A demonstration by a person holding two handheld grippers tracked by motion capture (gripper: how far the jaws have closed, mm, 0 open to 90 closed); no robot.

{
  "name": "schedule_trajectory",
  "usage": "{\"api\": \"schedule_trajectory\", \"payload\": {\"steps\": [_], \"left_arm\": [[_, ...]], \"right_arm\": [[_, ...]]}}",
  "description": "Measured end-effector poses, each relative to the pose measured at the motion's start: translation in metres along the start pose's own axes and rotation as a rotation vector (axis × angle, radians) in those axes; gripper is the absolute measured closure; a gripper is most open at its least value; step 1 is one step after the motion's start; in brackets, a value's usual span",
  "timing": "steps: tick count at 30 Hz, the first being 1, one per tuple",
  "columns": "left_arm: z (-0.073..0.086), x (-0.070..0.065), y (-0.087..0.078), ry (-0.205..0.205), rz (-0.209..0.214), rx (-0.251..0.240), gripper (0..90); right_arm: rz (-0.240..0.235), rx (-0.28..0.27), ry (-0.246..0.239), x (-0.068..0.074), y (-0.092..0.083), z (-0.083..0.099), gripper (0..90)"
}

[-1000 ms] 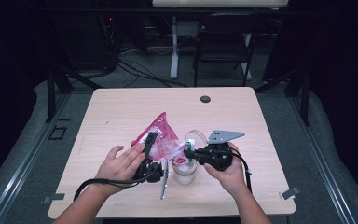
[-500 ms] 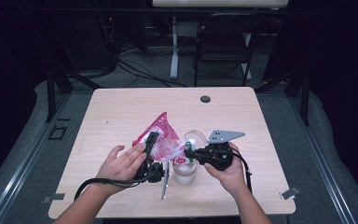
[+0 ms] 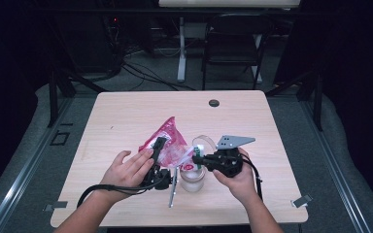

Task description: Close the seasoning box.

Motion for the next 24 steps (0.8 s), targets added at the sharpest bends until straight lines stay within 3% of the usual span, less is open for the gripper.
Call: {"api": "schedule_trajectory", "payload": {"steps": [22,24], "left_arm": [[-0.0007,0.0026,-0.0016,0.033,0.021,0.01,65.8],[-0.0016,0.0041,-0.0017,0.045,0.009,0.003,65.8]], "right_arm": [[-0.001,-0.001,0.001,-0.0001,0.0002,0.0003,90.0],[0.0,-0.001,0.001,-0.0001,0.0002,0.0003,90.0]]}}
Point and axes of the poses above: each handheld gripper's, and its own axes: y roughly forward along the jaws, z roughly out of its underside, x roughly to its left, the point moved 5 cm from there along y, roughly forward along the jaws, and after that the axes turned 1 degree about x, right-handed, at the moved point
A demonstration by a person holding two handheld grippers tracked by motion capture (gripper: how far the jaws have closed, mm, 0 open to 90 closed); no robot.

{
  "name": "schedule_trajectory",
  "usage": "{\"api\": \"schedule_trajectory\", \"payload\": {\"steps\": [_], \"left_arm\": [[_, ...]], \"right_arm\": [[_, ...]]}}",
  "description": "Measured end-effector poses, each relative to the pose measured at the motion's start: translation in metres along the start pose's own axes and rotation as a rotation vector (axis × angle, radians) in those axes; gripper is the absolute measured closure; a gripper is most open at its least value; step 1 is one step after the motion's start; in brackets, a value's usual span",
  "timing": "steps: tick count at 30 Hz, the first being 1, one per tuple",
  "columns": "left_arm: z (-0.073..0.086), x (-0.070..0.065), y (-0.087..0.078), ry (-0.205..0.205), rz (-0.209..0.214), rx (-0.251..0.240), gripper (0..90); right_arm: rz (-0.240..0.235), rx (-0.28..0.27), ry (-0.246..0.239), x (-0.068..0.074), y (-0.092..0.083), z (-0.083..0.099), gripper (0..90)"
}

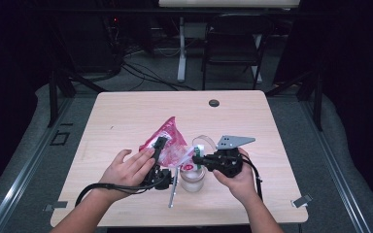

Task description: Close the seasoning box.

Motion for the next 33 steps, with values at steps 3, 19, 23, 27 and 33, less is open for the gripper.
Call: {"api": "schedule_trajectory", "payload": {"steps": [3,19,23,27,33], "left_arm": [[-0.0006,0.0,0.0004,-0.002,-0.005,-0.009,65.8],[-0.0018,0.0013,0.0006,0.001,-0.001,-0.009,65.7],[-0.0036,0.0003,0.0001,0.011,0.006,-0.008,65.7],[-0.0048,0.0002,0.001,0.005,0.0,-0.017,65.7],[-0.0049,-0.0011,0.0005,0.002,0.005,-0.015,65.6]], "right_arm": [[0.001,-0.001,0.0,0.0,-0.0001,0.0,90.0],[0.005,0.01,0.0,-0.0014,0.0006,0.0014,90.0],[0.015,0.017,-0.003,-0.002,0.001,0.002,90.0],[0.023,0.025,-0.004,-0.0031,0.0013,0.0029,90.0],[0.029,0.029,-0.001,-0.005,0.0009,0.0039,90.0]]}}
Point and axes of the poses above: each handheld gripper's, and its own axes: y roughly forward along the jaws, z roughly out of its underside, x roughly to its left, the point moved 5 cm from there along y, roughly forward along the jaws, and after that the axes turned 1 degree about x, right-handed, at the moved point
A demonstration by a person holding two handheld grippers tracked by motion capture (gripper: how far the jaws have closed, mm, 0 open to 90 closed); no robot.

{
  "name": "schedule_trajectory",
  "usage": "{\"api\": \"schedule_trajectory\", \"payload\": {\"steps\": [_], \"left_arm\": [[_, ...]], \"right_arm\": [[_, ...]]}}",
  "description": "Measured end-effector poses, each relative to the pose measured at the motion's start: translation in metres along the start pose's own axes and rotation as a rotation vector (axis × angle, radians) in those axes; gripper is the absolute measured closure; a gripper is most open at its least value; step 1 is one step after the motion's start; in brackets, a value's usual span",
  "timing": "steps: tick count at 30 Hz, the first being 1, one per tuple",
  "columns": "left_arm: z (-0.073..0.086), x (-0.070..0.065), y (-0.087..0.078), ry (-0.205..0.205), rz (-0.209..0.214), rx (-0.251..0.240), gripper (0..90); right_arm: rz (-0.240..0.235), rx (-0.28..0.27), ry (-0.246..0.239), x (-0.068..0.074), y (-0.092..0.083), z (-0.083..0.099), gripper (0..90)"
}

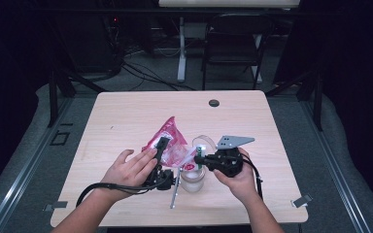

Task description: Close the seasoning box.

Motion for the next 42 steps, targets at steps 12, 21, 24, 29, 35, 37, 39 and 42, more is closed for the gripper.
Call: {"api": "schedule_trajectory", "payload": {"steps": [12,21,24,29,35,37,39,42], "left_arm": [[-0.0046,-0.0015,0.0,0.014,0.003,-0.006,65.4],[-0.0061,-0.0018,-0.0002,0.01,-0.003,-0.012,65.2],[-0.0064,-0.001,-0.0002,0.018,-0.01,-0.016,65.2],[-0.0069,-0.001,0.0002,0.027,-0.006,-0.018,65.2],[-0.0067,-0.0008,-0.001,0.028,-0.004,-0.008,65.1],[-0.0063,-0.0015,-0.0011,0.022,0.004,-0.004,65.1],[-0.0066,-0.0015,-0.0006,0.021,-0.004,-0.015,64.9],[-0.0067,-0.0014,-0.0005,0.022,-0.003,-0.015,64.6]], "right_arm": [[0.016,0.015,0.002,-0.0028,0.0015,0.0023,90.0],[0.016,0.013,0.007,-0.0032,0.0025,0.003,90.0],[0.017,0.014,0.007,-0.0033,0.0026,0.0031,90.0],[0.021,0.019,0.006,-0.0035,0.0029,0.0036,90.0],[0.022,0.022,0.004,-0.0033,0.0031,0.0037,90.0],[0.022,0.022,0.004,-0.0032,0.0031,0.0037,90.0],[0.022,0.019,0.006,-0.0031,0.0035,0.0037,90.0],[0.026,0.021,0.003,-0.003,0.0042,0.0039,90.0]]}}
Point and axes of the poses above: each handheld gripper's, and its own axes: y roughly forward along the jaws, z roughly out of its underside, x roughly to its left, the point moved 5 cm from there along y, roughly forward along the jaws, and after that the axes turned 1 degree about x, right-handed, at the moved point
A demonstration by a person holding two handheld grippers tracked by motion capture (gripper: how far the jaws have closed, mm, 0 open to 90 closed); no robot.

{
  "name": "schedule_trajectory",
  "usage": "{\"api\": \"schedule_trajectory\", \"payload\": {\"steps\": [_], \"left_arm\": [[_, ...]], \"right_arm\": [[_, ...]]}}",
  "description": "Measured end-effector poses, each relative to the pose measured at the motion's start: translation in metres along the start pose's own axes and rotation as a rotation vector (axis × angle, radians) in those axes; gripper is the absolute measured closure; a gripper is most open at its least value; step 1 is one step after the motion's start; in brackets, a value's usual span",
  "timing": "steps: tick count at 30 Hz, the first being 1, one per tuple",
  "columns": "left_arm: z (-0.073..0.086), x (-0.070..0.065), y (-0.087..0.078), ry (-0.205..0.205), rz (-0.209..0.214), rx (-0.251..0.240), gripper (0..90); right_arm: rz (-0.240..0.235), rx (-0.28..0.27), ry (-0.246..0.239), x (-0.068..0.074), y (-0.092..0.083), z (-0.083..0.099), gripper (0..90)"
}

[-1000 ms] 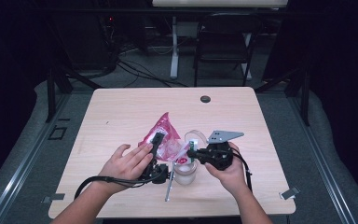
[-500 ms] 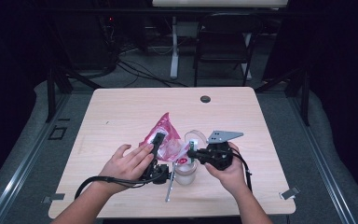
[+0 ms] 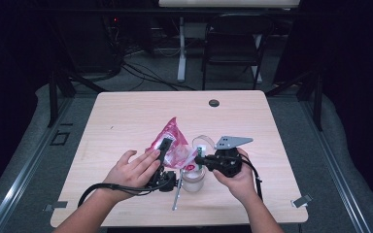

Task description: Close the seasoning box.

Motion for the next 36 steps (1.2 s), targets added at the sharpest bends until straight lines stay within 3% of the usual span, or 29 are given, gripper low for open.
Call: {"api": "schedule_trajectory", "payload": {"steps": [36], "left_arm": [[-0.0004,0.0029,-0.0009,0.0,-0.015,-0.008,64.6]], "right_arm": [[0.003,0.02,-0.003,-0.0006,0.0023,0.002,90.0]]}}
Point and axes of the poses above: each handheld gripper's, and its own axes: y roughly forward along the jaws, z roughly out of its underside, x roughly to its left, the point moved 5 cm from there along y, roughly forward along the jaws, and after that the axes turned 1 degree about x, right-handed, at the moved point
